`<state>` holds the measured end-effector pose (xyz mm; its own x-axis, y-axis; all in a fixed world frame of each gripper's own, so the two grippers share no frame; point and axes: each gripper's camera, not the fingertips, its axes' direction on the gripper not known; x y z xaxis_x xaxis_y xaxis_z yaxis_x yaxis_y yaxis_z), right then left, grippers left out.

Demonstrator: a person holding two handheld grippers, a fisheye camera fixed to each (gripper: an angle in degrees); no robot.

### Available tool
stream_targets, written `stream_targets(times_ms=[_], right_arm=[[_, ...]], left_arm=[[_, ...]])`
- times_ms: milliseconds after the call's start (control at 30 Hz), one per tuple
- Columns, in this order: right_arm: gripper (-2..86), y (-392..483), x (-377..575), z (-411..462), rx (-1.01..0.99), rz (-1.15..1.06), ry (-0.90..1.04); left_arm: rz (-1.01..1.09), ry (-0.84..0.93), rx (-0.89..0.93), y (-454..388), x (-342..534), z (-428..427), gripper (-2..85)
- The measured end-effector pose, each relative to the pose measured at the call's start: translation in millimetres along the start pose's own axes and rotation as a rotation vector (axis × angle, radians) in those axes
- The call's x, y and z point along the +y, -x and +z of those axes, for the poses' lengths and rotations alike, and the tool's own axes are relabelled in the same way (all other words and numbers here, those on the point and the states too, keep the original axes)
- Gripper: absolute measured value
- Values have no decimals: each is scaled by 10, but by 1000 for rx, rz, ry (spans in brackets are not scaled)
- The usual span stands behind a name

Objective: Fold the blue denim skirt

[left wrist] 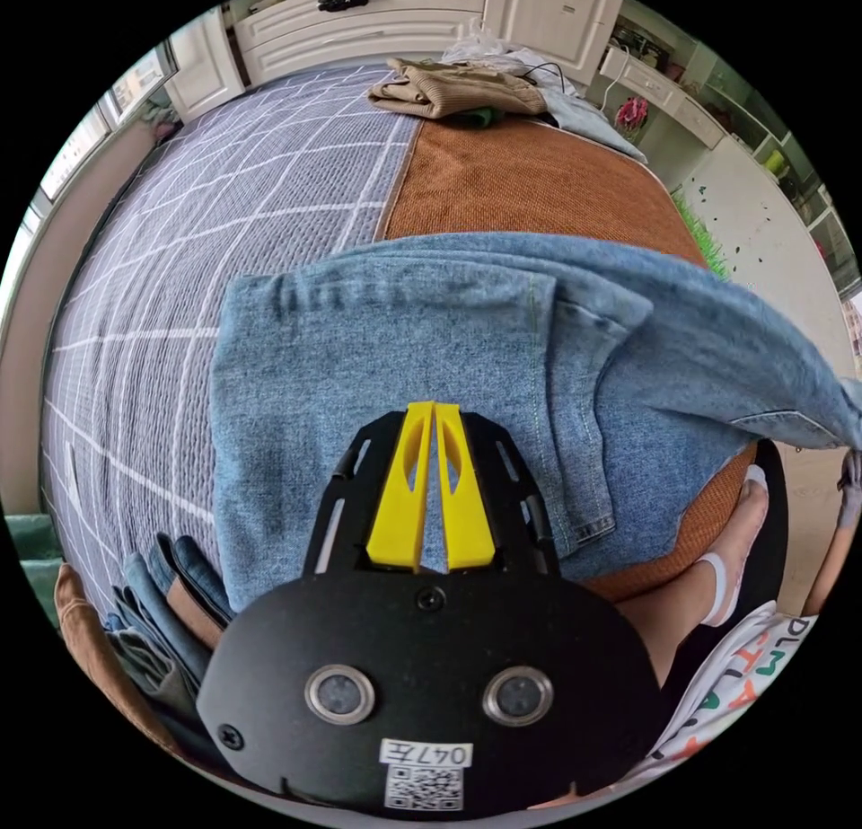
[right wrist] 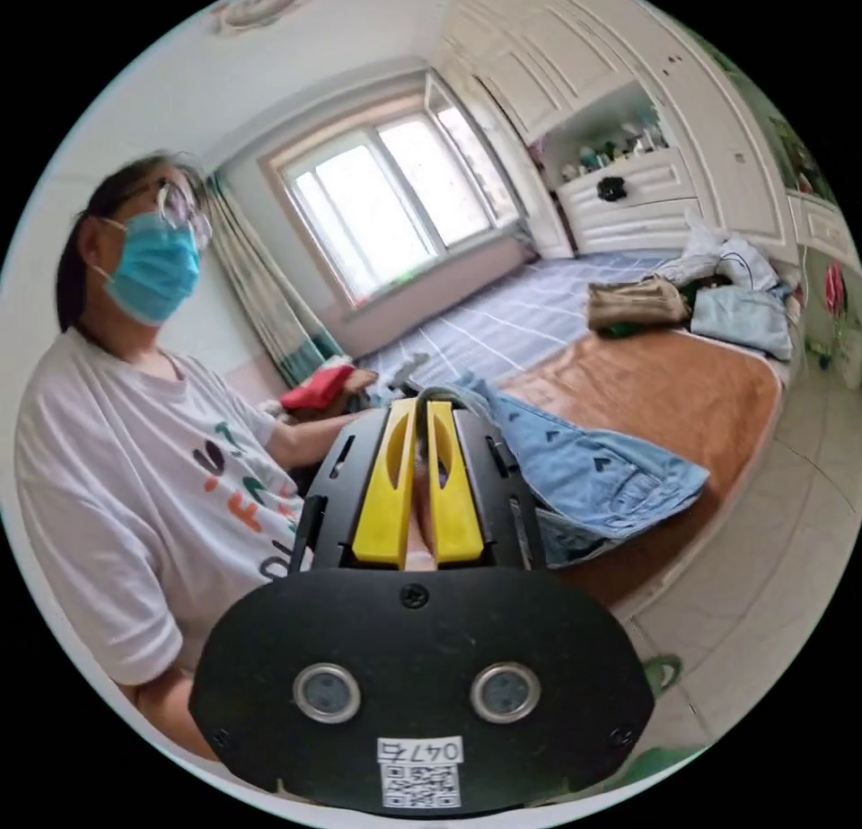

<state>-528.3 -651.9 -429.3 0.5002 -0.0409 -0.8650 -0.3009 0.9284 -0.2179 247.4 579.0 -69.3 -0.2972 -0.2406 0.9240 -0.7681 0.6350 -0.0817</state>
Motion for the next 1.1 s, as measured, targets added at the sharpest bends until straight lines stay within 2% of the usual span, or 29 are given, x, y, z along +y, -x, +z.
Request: stream_targets(times_ms=[200, 267, 333, 400, 467, 567, 633, 700, 800, 967, 1000, 1033, 1067, 1100], right_arm=[[3, -683, 169, -126, 79, 455, -165], [8, -1056, 346, -113, 171, 602, -233], [41, -1522, 636, -95, 365, 789, -268], [46, -1606, 762, -79, 365, 848, -314], [37, -1390, 726, 16, 342, 752, -354], [27, -942, 589, 460, 417, 587, -173], [23, -725, 632, 897, 415, 530, -29], [21, -649, 717, 1167, 357, 525, 44], [16, -577, 875, 1416, 280, 568, 58], [11, -500, 916, 1575, 253, 590, 72], [9, -474, 895, 1590, 258, 584, 79], [7, -445, 873, 1594, 262, 579, 81], [6, -430, 863, 1593, 262, 576, 81], [3, -399, 846, 1590, 264, 572, 79]], left_arm=[[-15, -2, -2, -78, 118, 172, -8], [-19, -9, 9, -101, 140, 208, -6], [-4, -54, 60, -168, 173, 175, -1], [20, -117, 123, -251, 227, 74, 12], [76, -160, 179, -411, 292, -26, 45], [271, -91, 285, -988, 331, -2, 110], [435, 27, 239, -1675, 369, 173, 136], [513, 138, 166, -2121, 407, 411, 152], [547, 262, 61, -2522, 453, 786, 164], [553, 283, 1, -2822, 498, 912, 147], [537, 291, 0, -2826, 496, 927, 129], [512, 292, -25, -2808, 491, 922, 59], [497, 286, -70, -2790, 493, 911, 24], [485, 286, -82, -2764, 510, 889, 14]])
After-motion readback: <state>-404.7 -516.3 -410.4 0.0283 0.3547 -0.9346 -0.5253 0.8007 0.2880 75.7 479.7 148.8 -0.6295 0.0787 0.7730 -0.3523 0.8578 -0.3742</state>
